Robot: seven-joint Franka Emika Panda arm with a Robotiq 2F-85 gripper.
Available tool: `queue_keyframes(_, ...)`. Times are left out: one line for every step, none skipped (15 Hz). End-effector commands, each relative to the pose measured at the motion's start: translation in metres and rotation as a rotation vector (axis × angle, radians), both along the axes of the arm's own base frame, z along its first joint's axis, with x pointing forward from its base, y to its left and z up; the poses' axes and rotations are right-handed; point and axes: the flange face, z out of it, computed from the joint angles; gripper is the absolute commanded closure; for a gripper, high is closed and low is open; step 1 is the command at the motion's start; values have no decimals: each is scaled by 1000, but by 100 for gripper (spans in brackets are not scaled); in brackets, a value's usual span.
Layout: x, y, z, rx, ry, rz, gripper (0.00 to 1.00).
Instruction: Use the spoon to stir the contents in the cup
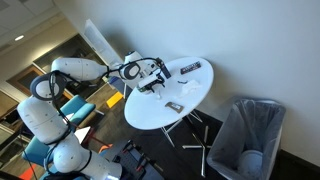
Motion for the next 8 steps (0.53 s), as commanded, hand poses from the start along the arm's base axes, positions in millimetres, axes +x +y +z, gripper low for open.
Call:
queue_keyframes(13,15,1,-36,21,-18,0)
queue_keyframes(15,19,1,-42,25,-16,0)
queue_keyframes(17,23,1,-49,26,-17,0)
queue_keyframes(19,26,1,-53,30,-16,0)
queue_keyframes(20,28,0,-58,34,-14,0)
queue_keyframes(22,30,-1,-68,37,-17,0)
queue_keyframes(23,31,-1,-75,40,-17,0)
queue_keyframes(24,32,-2,-80,44,-22,0)
